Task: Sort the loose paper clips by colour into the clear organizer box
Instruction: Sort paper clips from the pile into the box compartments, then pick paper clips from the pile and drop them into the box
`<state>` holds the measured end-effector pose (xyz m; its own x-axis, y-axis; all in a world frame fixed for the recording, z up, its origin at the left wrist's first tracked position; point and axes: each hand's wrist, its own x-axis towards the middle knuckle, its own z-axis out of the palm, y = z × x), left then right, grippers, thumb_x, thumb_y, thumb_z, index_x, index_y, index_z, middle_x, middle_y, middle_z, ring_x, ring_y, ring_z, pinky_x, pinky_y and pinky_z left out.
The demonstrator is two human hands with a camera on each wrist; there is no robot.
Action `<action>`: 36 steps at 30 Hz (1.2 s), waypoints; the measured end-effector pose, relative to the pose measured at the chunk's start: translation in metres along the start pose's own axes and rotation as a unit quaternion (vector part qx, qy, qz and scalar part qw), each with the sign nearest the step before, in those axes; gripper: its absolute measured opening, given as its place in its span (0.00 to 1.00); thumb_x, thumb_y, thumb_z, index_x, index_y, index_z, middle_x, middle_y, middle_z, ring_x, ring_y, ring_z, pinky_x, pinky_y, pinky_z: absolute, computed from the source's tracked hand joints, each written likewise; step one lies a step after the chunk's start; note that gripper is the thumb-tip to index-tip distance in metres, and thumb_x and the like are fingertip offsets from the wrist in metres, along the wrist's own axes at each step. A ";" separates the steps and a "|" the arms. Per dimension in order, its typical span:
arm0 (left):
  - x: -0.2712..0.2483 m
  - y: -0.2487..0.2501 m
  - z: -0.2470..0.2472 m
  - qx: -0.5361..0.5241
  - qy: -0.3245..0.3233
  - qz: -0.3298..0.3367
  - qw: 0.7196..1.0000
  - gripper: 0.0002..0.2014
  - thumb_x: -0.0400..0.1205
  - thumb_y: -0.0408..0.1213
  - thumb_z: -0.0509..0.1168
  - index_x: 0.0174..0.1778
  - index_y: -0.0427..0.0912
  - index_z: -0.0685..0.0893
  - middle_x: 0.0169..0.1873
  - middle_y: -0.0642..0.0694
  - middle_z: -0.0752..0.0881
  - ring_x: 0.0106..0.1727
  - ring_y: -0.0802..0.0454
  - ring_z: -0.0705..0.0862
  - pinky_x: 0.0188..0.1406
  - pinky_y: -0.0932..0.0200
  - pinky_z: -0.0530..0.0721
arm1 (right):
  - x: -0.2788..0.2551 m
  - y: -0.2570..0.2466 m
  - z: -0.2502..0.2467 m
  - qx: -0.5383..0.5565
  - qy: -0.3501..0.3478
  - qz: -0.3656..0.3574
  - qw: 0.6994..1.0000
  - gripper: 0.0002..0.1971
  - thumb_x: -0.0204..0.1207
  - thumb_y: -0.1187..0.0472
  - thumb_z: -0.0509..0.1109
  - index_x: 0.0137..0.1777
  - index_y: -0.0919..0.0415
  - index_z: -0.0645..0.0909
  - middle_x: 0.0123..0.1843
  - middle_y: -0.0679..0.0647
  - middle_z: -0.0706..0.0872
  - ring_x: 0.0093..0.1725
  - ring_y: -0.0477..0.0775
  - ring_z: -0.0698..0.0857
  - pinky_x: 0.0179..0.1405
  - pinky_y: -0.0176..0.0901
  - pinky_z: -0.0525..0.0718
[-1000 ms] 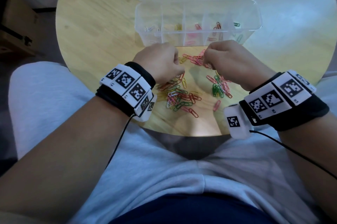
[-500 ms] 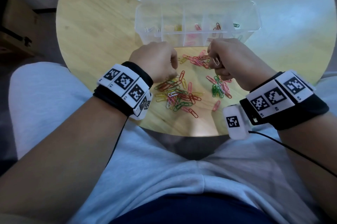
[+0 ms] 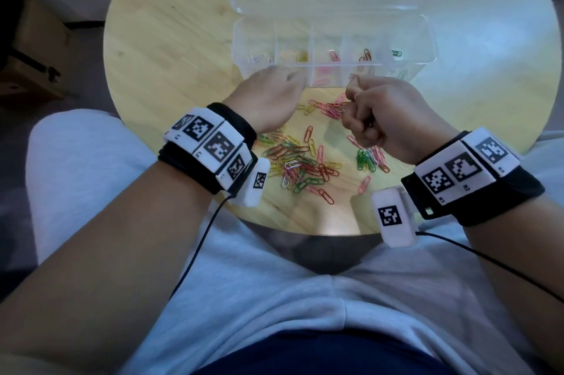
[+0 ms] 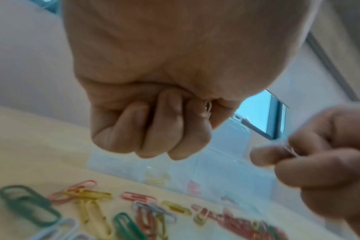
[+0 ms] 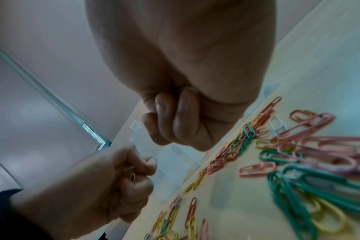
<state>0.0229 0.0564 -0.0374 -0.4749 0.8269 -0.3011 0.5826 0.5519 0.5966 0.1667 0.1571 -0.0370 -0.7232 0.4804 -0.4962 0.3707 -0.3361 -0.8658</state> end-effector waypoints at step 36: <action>-0.002 -0.038 -0.057 -0.138 0.115 -0.045 0.983 0.20 0.85 0.26 0.52 0.66 0.39 0.85 0.69 0.43 0.82 0.71 0.54 0.77 0.59 0.66 0.69 | 0.061 -0.087 0.088 -0.102 0.018 0.008 0.995 0.10 0.77 0.59 0.69 0.54 0.63 0.78 0.54 0.62 0.80 0.48 0.60 0.83 0.54 0.39 0.82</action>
<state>-0.0356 0.0279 -0.0168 -0.6708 0.7129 -0.2045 0.3454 0.5444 0.7644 0.0389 0.1445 0.0136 -0.6954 0.5067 -0.5096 0.4963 -0.1743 -0.8505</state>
